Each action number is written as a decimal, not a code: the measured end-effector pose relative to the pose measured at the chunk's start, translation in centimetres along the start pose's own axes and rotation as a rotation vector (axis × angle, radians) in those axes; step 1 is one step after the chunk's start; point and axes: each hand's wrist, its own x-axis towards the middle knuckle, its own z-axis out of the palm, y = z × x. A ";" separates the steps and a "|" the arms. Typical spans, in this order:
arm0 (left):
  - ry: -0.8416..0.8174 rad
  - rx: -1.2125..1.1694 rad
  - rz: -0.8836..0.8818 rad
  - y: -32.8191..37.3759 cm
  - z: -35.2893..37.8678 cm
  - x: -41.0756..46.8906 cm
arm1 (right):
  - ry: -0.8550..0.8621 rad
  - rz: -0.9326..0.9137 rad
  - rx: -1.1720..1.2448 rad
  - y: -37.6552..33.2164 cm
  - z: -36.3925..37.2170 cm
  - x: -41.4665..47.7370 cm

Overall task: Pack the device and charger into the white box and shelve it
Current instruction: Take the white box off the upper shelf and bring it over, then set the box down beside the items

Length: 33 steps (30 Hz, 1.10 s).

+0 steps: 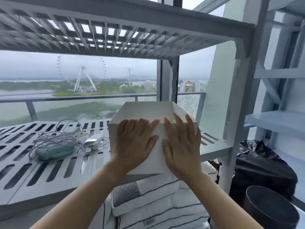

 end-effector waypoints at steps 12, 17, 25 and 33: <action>-0.026 0.150 -0.043 -0.8 7.6 1.5 | -0.009 0.005 0.113 5.3 7.1 3.9; -0.052 0.176 -0.057 -1.1 9.3 2.0 | -0.011 -0.008 0.133 6.6 8.9 4.8; -0.190 0.075 -0.053 -3.7 6.3 1.3 | 0.037 -0.063 0.196 3.7 8.5 5.4; -0.268 0.156 -0.205 -10.5 -0.7 -1.2 | 0.063 -0.261 0.486 -5.5 9.5 7.2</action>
